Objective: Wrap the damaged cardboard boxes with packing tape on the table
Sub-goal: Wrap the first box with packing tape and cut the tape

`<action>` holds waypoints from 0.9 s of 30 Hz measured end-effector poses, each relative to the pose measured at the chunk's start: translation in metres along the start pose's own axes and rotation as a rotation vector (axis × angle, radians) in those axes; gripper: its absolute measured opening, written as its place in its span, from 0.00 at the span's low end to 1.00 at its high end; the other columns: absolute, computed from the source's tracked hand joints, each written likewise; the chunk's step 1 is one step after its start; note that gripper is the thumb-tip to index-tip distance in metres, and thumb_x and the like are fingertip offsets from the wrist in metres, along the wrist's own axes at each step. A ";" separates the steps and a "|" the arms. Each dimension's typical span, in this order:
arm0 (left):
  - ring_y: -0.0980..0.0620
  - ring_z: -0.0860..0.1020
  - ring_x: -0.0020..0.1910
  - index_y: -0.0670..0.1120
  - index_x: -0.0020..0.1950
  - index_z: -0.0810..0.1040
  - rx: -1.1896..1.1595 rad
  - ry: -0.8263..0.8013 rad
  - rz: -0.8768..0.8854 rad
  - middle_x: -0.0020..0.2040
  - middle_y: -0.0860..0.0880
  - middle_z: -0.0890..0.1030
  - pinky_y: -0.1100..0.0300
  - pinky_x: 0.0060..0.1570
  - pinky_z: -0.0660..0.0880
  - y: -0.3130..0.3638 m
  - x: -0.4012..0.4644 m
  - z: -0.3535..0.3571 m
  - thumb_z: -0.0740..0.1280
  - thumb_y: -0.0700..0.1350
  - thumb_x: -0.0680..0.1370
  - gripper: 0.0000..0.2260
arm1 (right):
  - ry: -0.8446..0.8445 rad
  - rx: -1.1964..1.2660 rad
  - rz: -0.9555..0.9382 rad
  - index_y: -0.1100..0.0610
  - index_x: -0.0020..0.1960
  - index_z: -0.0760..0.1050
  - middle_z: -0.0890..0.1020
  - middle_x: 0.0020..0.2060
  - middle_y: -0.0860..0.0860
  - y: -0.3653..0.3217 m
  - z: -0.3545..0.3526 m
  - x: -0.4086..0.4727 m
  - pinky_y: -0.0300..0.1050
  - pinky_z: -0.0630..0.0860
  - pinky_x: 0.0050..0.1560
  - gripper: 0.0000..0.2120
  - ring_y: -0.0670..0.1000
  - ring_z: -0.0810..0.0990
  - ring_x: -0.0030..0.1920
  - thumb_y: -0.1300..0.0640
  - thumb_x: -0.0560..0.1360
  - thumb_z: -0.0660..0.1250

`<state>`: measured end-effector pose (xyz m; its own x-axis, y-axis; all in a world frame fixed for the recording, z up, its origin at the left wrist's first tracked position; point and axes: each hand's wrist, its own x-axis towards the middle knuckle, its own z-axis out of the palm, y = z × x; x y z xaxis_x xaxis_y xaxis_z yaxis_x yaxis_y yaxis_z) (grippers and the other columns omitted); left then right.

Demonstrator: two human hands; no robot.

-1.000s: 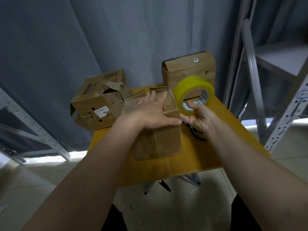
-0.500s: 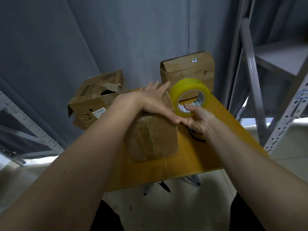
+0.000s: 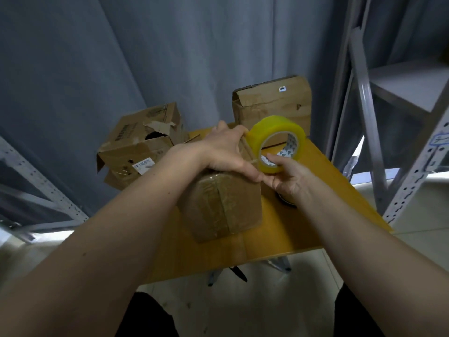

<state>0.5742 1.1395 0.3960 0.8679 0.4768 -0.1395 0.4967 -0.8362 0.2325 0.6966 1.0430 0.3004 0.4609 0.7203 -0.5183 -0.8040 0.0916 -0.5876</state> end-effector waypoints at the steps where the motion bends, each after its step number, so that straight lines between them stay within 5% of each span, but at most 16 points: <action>1: 0.45 0.62 0.67 0.56 0.75 0.57 -0.017 0.023 0.021 0.61 0.49 0.61 0.56 0.58 0.62 -0.001 -0.003 -0.001 0.77 0.66 0.60 0.50 | -0.001 -0.017 -0.018 0.62 0.68 0.71 0.79 0.62 0.61 -0.003 0.004 -0.003 0.56 0.75 0.62 0.19 0.59 0.79 0.61 0.62 0.78 0.65; 6: 0.46 0.65 0.66 0.57 0.74 0.57 -0.159 0.303 0.149 0.61 0.48 0.62 0.58 0.60 0.63 -0.004 -0.017 -0.006 0.77 0.66 0.60 0.49 | -0.054 -0.010 -0.218 0.61 0.60 0.73 0.80 0.54 0.58 -0.028 0.035 -0.020 0.48 0.81 0.42 0.10 0.54 0.81 0.46 0.63 0.79 0.63; 9: 0.44 0.63 0.69 0.53 0.76 0.56 -0.206 0.494 0.189 0.66 0.46 0.60 0.60 0.64 0.60 -0.008 -0.024 0.004 0.77 0.66 0.60 0.52 | -0.034 0.001 -0.348 0.59 0.59 0.72 0.81 0.51 0.58 -0.045 0.056 -0.030 0.49 0.82 0.46 0.12 0.55 0.82 0.51 0.64 0.76 0.68; 14: 0.45 0.59 0.72 0.50 0.79 0.50 -0.370 0.616 0.113 0.70 0.46 0.57 0.53 0.73 0.59 -0.020 -0.034 0.032 0.73 0.68 0.59 0.57 | 0.112 -0.302 -0.518 0.56 0.48 0.73 0.81 0.40 0.54 -0.044 0.077 -0.042 0.44 0.77 0.35 0.10 0.52 0.80 0.35 0.59 0.72 0.73; 17: 0.48 0.59 0.72 0.51 0.80 0.49 -0.436 0.612 0.089 0.70 0.48 0.56 0.58 0.71 0.58 -0.036 -0.040 0.037 0.73 0.67 0.60 0.56 | 0.117 -0.429 -0.591 0.54 0.42 0.71 0.80 0.38 0.52 -0.032 0.086 -0.042 0.42 0.75 0.33 0.10 0.51 0.79 0.35 0.58 0.72 0.73; 20: 0.51 0.60 0.69 0.54 0.79 0.47 -0.458 0.542 0.052 0.69 0.50 0.56 0.61 0.67 0.58 -0.055 -0.048 0.035 0.76 0.65 0.61 0.56 | 0.102 -0.576 -0.683 0.57 0.48 0.75 0.81 0.41 0.51 -0.018 0.097 -0.040 0.40 0.75 0.35 0.07 0.48 0.80 0.39 0.58 0.73 0.72; 27: 0.46 0.58 0.74 0.50 0.77 0.53 -0.506 0.236 -0.142 0.71 0.50 0.56 0.50 0.75 0.57 -0.084 -0.061 0.050 0.78 0.65 0.59 0.55 | 0.229 -1.091 -0.767 0.57 0.40 0.79 0.83 0.38 0.53 0.027 0.115 -0.025 0.52 0.78 0.44 0.09 0.57 0.82 0.44 0.51 0.69 0.72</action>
<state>0.4788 1.1673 0.3370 0.7412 0.6713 0.0020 0.4992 -0.5531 0.6670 0.6203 1.1066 0.3692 0.7926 0.5952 0.1324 0.3385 -0.2490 -0.9074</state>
